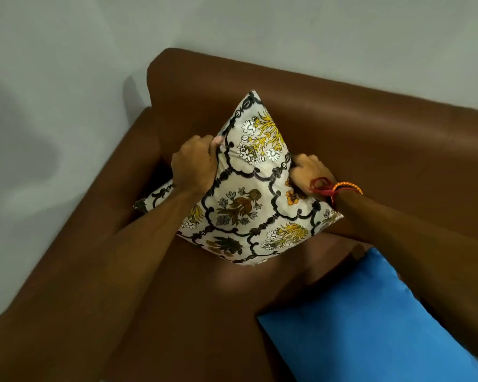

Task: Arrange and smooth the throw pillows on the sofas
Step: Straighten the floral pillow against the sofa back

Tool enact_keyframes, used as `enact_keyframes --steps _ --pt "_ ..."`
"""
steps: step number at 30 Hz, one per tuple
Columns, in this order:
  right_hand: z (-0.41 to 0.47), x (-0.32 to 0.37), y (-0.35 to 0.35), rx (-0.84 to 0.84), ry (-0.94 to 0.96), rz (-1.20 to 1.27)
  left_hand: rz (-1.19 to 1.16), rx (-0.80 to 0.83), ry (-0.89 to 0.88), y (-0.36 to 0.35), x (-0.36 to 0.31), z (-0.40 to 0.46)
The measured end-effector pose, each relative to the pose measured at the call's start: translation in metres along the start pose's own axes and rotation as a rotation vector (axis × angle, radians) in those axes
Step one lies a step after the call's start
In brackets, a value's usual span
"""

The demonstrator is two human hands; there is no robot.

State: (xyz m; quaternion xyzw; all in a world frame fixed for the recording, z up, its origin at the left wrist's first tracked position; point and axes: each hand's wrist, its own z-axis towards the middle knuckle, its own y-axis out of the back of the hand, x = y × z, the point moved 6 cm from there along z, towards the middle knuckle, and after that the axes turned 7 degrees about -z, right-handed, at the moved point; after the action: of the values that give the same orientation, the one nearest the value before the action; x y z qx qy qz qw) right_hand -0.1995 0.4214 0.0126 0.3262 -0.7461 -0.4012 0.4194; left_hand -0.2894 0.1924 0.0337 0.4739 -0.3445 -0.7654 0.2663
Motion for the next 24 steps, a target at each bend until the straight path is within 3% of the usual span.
enact_keyframes --steps 3,7,10,11,13,17,19,21,24 --pt "-0.005 -0.012 -0.015 -0.086 0.035 -0.014 0.002 -0.019 0.097 -0.014 0.011 -0.004" --pt "-0.023 -0.019 -0.016 -0.284 0.134 0.033 -0.065 -0.212 0.162 0.0 0.01 -0.019" --pt "-0.06 -0.041 -0.014 -0.427 0.162 -0.006 0.001 -0.307 -0.095 0.015 -0.026 -0.056" --pt "-0.078 -0.053 -0.018 -0.448 0.176 -0.058 0.043 -0.239 -0.239 0.006 -0.045 -0.078" --pt "-0.129 -0.091 -0.039 -0.361 0.272 -0.244 0.016 0.079 -0.513 -0.031 -0.091 -0.147" --pt "-0.256 -0.198 -0.115 0.077 0.607 -0.569 0.075 0.673 -1.032 -0.1 -0.143 -0.317" --pt "-0.321 -0.256 -0.143 0.177 0.662 -0.672 0.204 0.833 -1.102 -0.128 -0.14 -0.383" --pt "-0.365 -0.299 -0.165 0.156 0.668 -0.699 0.306 0.91 -1.031 -0.15 -0.13 -0.425" --pt "-0.391 -0.327 -0.194 -0.036 0.643 -0.839 0.365 0.769 -0.886 -0.178 -0.133 -0.463"
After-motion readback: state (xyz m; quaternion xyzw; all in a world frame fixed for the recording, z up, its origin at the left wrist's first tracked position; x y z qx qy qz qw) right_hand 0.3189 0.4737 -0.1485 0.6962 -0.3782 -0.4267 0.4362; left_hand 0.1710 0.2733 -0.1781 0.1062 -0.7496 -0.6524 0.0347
